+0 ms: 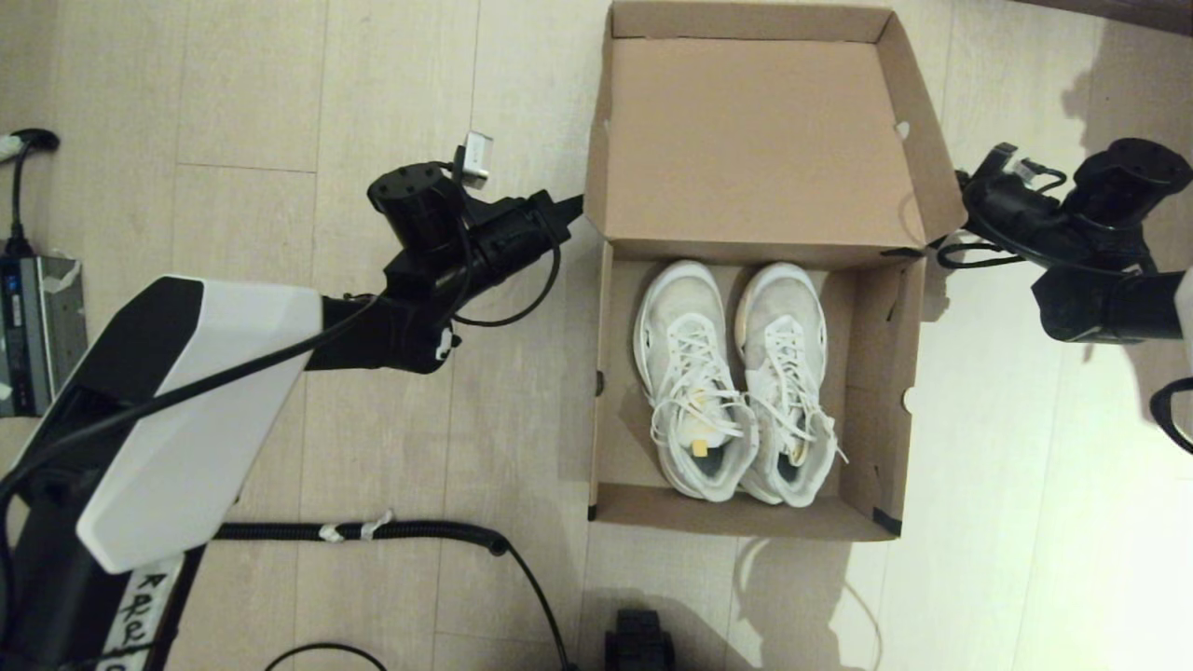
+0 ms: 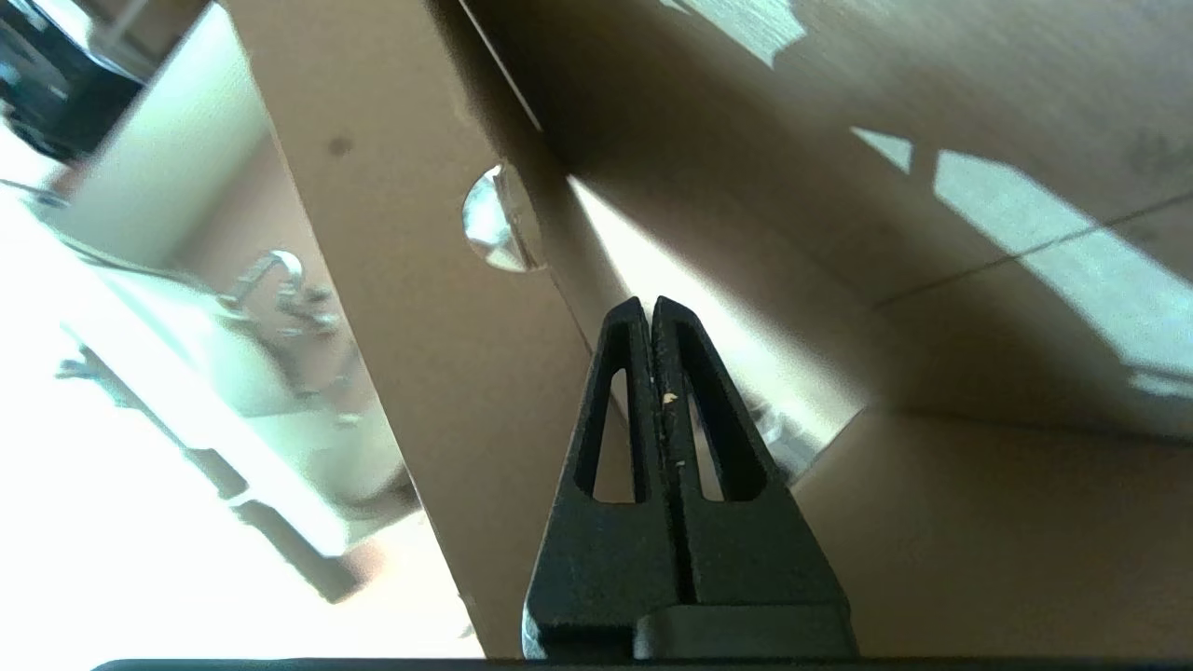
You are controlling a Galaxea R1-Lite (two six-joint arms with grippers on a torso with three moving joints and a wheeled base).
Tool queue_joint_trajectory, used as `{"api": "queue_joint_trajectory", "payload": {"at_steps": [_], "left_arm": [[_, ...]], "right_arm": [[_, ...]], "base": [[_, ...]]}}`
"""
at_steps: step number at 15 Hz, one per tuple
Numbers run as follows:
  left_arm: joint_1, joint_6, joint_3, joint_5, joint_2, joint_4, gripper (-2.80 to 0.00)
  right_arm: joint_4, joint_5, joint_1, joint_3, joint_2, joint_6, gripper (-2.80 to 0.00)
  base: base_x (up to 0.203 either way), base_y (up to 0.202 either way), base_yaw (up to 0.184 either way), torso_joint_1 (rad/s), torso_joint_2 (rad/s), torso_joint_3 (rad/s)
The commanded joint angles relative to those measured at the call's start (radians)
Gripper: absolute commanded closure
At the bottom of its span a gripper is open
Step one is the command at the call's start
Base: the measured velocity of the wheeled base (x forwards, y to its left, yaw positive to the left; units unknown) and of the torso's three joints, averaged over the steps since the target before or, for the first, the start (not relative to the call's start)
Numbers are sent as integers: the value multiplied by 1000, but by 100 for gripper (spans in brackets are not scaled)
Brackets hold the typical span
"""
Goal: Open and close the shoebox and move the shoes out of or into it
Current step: Close the shoe box
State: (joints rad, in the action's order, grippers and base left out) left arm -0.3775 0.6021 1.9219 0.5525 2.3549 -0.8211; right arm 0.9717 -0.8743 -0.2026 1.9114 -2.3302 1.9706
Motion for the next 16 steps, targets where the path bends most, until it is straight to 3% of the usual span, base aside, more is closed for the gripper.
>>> {"api": "queue_joint_trajectory", "payload": {"at_steps": [1, 10, 13, 16], "left_arm": [[2, 4, 0, 4, 0, -4, 0], [0, 4, 0, 7, -6, -4, 0], [0, 4, 0, 6, -25, -4, 0], [-1, 12, -1, 1, -64, -2, 0]], "right_arm": [[6, -27, 0, 17, -20, 20, 0], [12, -76, 2, 23, 15, 60, 0], [43, -77, 2, 21, 38, 122, 0], [42, -91, 2, 21, 66, 132, 0]], "base": [[0, 0, 0, 0, 0, 0], [0, 0, 0, 0, 0, 0], [0, 0, 0, 0, 0, 0], [0, 0, 0, 0, 0, 0]]}}
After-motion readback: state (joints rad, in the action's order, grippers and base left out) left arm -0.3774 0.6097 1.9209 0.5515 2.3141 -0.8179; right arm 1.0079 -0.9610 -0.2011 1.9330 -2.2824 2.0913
